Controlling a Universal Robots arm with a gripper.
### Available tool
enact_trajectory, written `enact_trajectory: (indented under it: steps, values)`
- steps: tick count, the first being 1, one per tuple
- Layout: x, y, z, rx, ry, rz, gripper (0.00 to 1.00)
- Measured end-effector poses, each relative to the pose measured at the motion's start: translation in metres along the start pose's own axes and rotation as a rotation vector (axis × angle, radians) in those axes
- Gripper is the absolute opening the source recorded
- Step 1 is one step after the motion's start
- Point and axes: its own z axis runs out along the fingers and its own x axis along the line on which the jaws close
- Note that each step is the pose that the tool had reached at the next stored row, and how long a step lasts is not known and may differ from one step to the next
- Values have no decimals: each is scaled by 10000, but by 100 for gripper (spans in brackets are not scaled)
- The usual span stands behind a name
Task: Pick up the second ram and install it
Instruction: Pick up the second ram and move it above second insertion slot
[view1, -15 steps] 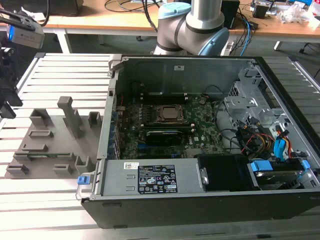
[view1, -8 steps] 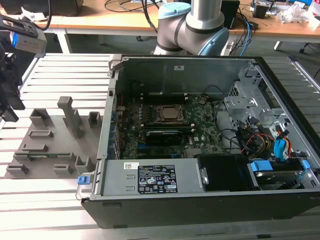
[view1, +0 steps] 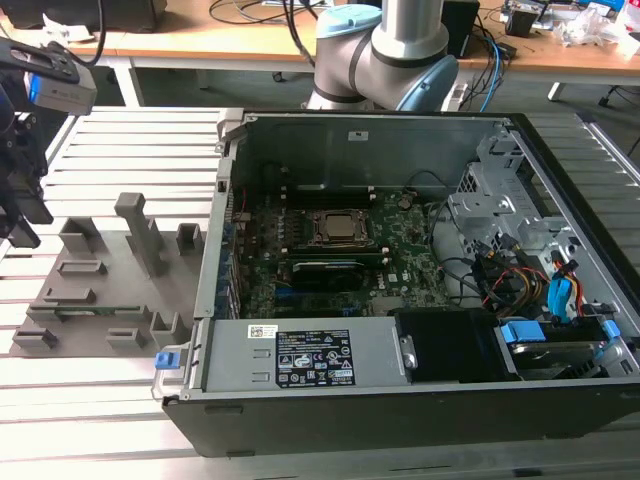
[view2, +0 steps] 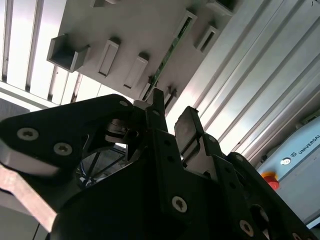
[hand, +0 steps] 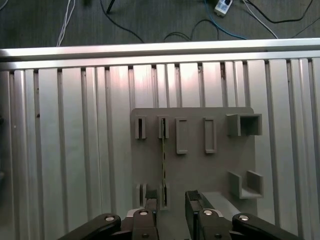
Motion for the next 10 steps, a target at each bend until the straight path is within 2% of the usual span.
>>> enact_trajectory:
  steps: [10]
  values:
    - [2, -4, 82, 0, 2, -25, 36]
